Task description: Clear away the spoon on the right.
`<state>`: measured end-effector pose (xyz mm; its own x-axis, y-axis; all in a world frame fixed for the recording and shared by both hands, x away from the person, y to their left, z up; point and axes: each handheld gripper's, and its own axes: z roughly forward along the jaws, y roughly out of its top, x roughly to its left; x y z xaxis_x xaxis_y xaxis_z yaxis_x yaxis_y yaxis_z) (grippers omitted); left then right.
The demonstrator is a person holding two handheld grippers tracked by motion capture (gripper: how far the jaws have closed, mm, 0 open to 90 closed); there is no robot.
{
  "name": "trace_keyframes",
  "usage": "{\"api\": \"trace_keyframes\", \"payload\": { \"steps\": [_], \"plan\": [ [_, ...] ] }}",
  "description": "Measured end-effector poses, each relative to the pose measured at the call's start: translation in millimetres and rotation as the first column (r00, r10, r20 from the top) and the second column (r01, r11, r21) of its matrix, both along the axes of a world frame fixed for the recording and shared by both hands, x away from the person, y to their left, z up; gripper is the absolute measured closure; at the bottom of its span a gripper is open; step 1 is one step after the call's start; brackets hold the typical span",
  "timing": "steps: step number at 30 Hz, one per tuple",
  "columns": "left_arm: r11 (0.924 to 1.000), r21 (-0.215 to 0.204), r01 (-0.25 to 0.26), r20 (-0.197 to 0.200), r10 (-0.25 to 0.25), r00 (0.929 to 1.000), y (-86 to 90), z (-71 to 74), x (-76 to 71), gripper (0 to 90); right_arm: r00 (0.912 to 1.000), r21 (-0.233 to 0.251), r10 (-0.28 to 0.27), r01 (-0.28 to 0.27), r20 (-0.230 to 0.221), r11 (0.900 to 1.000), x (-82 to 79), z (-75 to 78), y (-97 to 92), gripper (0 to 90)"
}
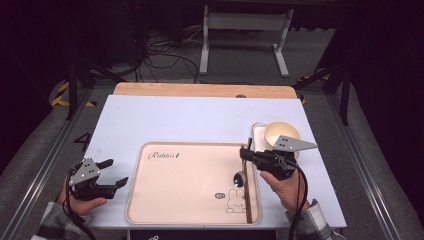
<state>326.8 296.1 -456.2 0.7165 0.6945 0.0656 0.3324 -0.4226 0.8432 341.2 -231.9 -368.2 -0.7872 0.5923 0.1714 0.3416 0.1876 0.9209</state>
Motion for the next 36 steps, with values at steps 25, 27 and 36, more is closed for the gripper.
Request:
{"api": "trace_keyframes", "payload": {
  "steps": [25,27,36],
  "plan": [
    [0.9995,0.029,0.015,0.003,-0.015,0.9999,-7.4,0.4,0.9,18.3,0.9804,-0.091,0.073,-0.090,-0.183,0.9918,-8.7,-49.5,25.4,82.1],
    [0.9995,0.028,0.015,0.003,-0.015,0.9999,-7.4,0.4,1.0,18.3,0.9791,-0.102,0.071,-0.092,-0.191,0.9905,-6.5,-53.6,27.1,81.0],
    [0.9994,0.029,0.017,0.004,-0.017,0.9998,-6.6,0.5,1.1,18.2,0.9788,-0.185,0.039,-0.077,-0.201,0.9797,-1.5,-64.3,30.1,75.3]
  ]
}}
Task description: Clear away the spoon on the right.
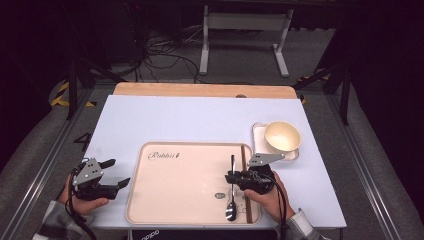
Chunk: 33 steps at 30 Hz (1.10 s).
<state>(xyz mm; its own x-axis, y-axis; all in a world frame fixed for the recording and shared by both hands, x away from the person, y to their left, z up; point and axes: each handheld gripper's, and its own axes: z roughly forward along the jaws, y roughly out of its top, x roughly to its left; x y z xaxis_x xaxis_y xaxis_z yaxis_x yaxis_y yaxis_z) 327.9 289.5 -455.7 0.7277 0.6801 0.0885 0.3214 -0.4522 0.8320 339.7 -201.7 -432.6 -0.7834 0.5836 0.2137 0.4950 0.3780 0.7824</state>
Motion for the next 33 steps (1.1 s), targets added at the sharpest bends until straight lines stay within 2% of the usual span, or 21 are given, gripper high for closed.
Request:
{"api": "trace_keyframes", "payload": {
  "steps": [4,7,13,16,19,29,31,32,33],
  "plan": [
    [1.0000,0.000,0.002,-0.002,-0.002,1.0000,-0.1,-0.2,0.2,18.2,0.9999,-0.059,-0.011,0.012,0.007,0.9982,1.2,-2.7,-0.1,72.8],
    [1.0000,0.002,0.001,-0.002,-0.001,1.0000,-0.1,0.0,0.1,18.2,0.9999,-0.091,-0.006,0.005,-0.009,0.9958,1.1,-5.2,0.5,71.5],
    [1.0000,0.003,0.000,-0.001,0.000,1.0000,-0.2,0.0,0.0,18.2,0.9998,-0.133,-0.020,0.019,-0.006,0.9909,0.3,-9.5,1.9,66.3],
    [1.0000,0.004,0.001,-0.001,-0.001,1.0000,-0.2,-0.2,0.2,18.2,0.9993,-0.137,-0.036,0.036,0.003,0.9899,0.3,-9.0,1.4,63.3],
    [1.0000,0.004,0.001,0.001,-0.001,1.0000,0.0,0.1,0.3,18.2,0.9988,-0.148,-0.046,0.048,0.019,0.9878,0.1,-7.6,0.9,56.2],
    [1.0000,0.003,0.001,0.002,-0.001,1.0000,-0.3,0.4,0.2,18.2,0.9938,-0.133,-0.082,0.092,0.075,0.9869,-0.4,-1.7,-4.9,54.4],
    [1.0000,0.004,0.002,0.002,-0.002,1.0000,-0.5,0.4,0.3,18.2,0.9936,-0.128,-0.072,0.083,0.087,0.9882,-0.6,-1.4,-4.0,55.4],
    [1.0000,0.008,0.005,0.002,-0.005,1.0000,-0.7,0.4,0.5,18.2,0.9921,-0.146,-0.067,0.082,0.105,0.9859,-1.0,-1.7,-1.2,59.2],
    [1.0000,0.008,0.005,0.002,-0.005,1.0000,-0.7,0.4,0.5,18.2,0.9921,-0.146,-0.067,0.082,0.105,0.9859,-1.0,-1.7,-1.2,59.2]
  ]
}}
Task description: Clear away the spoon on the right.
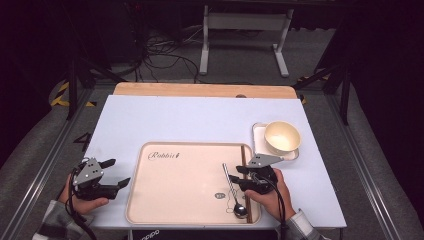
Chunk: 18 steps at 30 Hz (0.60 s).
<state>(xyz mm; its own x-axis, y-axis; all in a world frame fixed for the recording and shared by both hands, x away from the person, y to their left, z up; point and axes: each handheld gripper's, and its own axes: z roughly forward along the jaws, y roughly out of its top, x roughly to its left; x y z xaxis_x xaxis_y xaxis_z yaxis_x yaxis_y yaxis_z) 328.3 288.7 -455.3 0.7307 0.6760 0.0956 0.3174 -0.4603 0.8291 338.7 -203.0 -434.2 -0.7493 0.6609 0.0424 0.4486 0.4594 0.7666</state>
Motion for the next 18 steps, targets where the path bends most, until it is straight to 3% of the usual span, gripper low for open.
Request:
{"api": "trace_keyframes", "payload": {
  "steps": [3,6,18],
  "plan": [
    [1.0000,0.000,0.001,0.000,-0.001,1.0000,0.1,0.1,-0.1,18.2,0.9994,-0.013,0.033,-0.033,0.010,0.9994,-0.7,-1.4,3.5,66.5],
    [1.0000,-0.001,0.000,0.000,0.000,1.0000,0.2,0.1,-0.2,18.2,0.9990,-0.016,0.037,-0.037,0.024,0.9992,-1.7,-0.1,3.6,67.2],
    [1.0000,-0.005,0.000,-0.001,0.000,1.0000,0.2,0.0,0.1,18.2,0.9927,0.004,-0.006,0.006,0.121,1.0000,0.0,16.7,-12.6,61.4]
  ]
}}
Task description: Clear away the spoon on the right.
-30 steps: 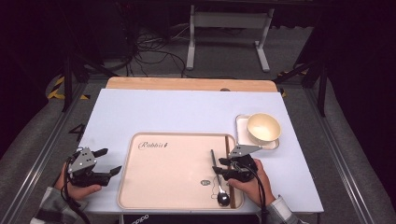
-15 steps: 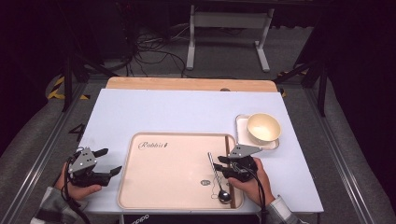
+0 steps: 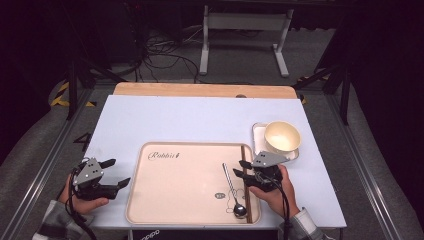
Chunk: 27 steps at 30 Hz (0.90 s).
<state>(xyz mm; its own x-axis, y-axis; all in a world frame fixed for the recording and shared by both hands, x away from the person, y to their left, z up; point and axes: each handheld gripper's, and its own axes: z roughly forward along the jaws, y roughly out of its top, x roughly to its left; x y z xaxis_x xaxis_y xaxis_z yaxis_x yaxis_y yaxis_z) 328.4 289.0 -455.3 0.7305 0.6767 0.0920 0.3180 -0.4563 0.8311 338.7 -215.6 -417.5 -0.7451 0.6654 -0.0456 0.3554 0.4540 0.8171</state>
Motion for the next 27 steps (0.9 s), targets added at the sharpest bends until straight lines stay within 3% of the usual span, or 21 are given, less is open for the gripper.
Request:
{"api": "trace_keyframes", "payload": {
  "steps": [4,12,27],
  "plan": [
    [1.0000,-0.005,0.002,0.000,-0.002,1.0000,0.2,0.0,0.0,18.2,0.9979,0.008,-0.040,0.040,0.050,0.9992,3.2,10.8,-14.6,59.6],
    [1.0000,-0.001,0.005,-0.003,-0.005,1.0000,-0.7,0.0,0.0,18.1,0.9919,0.038,-0.083,0.080,0.096,0.9961,11.0,26.3,-37.5,56.4],
    [1.0000,0.003,0.008,-0.008,-0.008,0.9999,-1.9,-0.9,1.3,18.1,0.9729,0.068,-0.209,0.203,0.098,0.9767,30.0,34.4,-76.5,52.0]
  ]
}}
